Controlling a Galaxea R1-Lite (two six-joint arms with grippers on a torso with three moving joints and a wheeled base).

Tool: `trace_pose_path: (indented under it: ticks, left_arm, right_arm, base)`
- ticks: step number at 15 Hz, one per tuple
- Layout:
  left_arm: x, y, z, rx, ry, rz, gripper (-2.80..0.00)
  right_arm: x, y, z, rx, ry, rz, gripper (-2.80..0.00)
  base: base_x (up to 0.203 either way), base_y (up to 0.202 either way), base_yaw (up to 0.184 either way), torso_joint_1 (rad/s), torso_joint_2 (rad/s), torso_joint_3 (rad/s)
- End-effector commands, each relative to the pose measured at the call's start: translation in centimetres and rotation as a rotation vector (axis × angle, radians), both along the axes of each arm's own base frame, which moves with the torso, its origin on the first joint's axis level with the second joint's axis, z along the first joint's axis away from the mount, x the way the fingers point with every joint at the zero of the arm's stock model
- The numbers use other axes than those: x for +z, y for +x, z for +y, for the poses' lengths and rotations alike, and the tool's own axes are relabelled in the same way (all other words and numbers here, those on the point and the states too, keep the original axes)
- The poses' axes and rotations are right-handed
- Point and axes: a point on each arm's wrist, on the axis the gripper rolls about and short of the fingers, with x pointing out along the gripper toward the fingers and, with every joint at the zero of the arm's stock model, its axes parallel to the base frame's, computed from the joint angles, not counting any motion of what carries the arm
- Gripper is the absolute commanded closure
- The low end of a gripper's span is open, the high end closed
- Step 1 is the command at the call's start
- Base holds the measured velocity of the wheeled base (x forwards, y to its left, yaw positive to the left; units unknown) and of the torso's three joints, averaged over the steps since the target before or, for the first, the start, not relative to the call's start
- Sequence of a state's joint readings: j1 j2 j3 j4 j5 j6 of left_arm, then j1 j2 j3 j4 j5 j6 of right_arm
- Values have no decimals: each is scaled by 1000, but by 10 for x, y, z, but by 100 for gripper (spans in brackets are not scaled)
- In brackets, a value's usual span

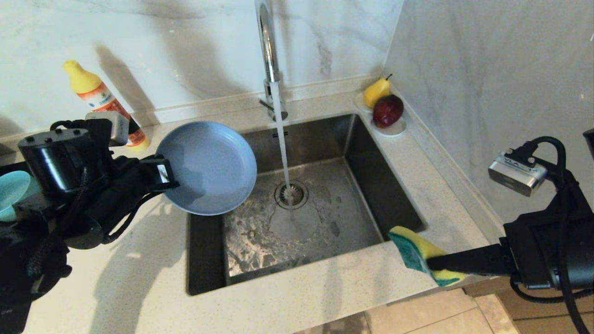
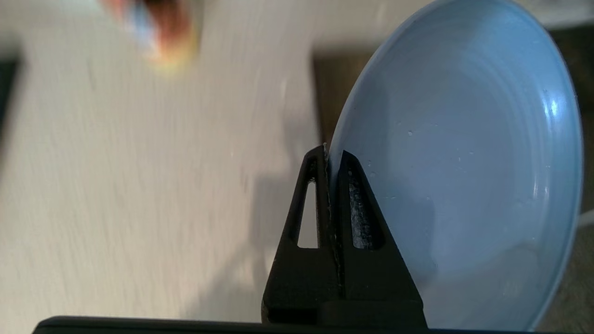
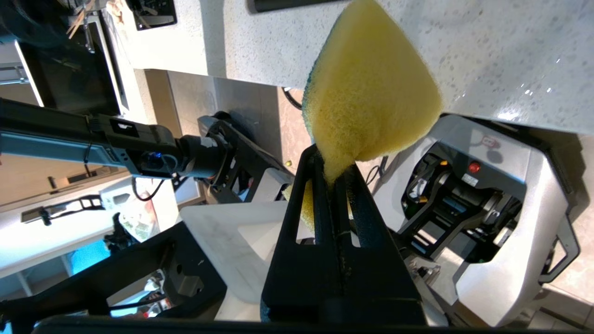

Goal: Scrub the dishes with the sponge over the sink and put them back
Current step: Place the plate on the table

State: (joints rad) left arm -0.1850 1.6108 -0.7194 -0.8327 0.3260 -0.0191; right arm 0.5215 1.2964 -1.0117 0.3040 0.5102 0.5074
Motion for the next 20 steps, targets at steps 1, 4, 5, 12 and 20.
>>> trace_pose_path:
  ticks: [1, 4, 5, 12, 20]
  left_arm:
    - [3, 3, 14, 79, -144, 192, 0]
    - [21, 9, 54, 211, -406, 302, 0]
    - [27, 7, 65, 230, -464, 350, 0]
    - [50, -22, 127, 412, -595, 403, 0]
    - [-3, -11, 176, 424, -586, 426, 0]
  right_arm:
    - [-1, -4, -2, 2, 3, 5, 0]
    - [-1, -4, -3, -2, 4, 3, 0]
    - [-1, -4, -3, -2, 3, 4, 0]
    - [-5, 6, -7, -41, -6, 22, 0]
    - [-5, 8, -6, -42, -8, 23, 0]
  base:
    - [0, 0, 0, 0, 0, 0]
    - [0, 0, 0, 0, 0, 0]
    - [0, 0, 0, 0, 0, 0]
    - [0, 0, 0, 0, 0, 0]
    - [0, 0, 0, 0, 0, 0]
